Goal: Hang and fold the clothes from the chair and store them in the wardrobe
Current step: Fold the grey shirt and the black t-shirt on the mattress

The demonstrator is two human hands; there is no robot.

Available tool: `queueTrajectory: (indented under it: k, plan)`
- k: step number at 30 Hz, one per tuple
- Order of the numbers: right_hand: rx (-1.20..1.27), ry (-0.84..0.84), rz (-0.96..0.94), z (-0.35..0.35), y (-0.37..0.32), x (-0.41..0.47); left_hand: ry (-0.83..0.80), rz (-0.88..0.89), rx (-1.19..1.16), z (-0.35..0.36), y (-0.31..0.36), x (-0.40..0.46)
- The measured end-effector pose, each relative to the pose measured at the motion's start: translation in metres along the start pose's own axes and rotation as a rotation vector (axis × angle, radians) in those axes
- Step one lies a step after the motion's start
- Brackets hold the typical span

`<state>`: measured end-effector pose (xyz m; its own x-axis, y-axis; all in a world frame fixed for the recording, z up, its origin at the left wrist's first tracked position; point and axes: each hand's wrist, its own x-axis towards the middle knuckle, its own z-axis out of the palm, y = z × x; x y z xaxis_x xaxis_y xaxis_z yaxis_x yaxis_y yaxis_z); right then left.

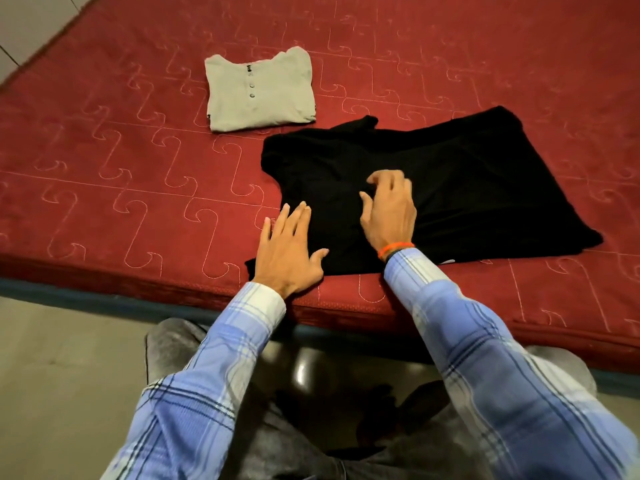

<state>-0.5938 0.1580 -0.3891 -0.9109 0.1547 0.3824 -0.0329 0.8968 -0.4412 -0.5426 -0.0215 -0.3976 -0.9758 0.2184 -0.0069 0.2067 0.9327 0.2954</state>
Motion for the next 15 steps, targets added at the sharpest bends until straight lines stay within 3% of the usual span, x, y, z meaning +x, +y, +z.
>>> queueTrajectory:
  k: [2, 3, 6, 9, 12, 15]
  plan:
    - [-0.040, -0.044, -0.325, 0.007, 0.004, -0.009, -0.028, -0.009, 0.047, 0.001, -0.001, 0.002]
    - [-0.063, -0.138, -0.384, 0.010, 0.007, -0.015, -0.036, -0.011, 0.055, 0.002, -0.001, 0.002]
    - [-0.140, -0.367, -0.305, 0.012, 0.017, -0.028, -0.050, -0.026, 0.053, 0.001, 0.001, 0.002]
    - [-0.040, -0.441, -0.260, 0.006, 0.017, -0.022, -0.080, -0.059, 0.050, -0.005, 0.008, 0.005]
    - [0.215, -0.310, -0.147, -0.014, 0.021, -0.008, -0.014, -0.070, 0.042, -0.016, 0.024, 0.018]
    - [0.233, -0.173, -0.057, -0.037, 0.045, 0.014, 0.068, -0.027, -0.002, -0.022, 0.048, 0.049]
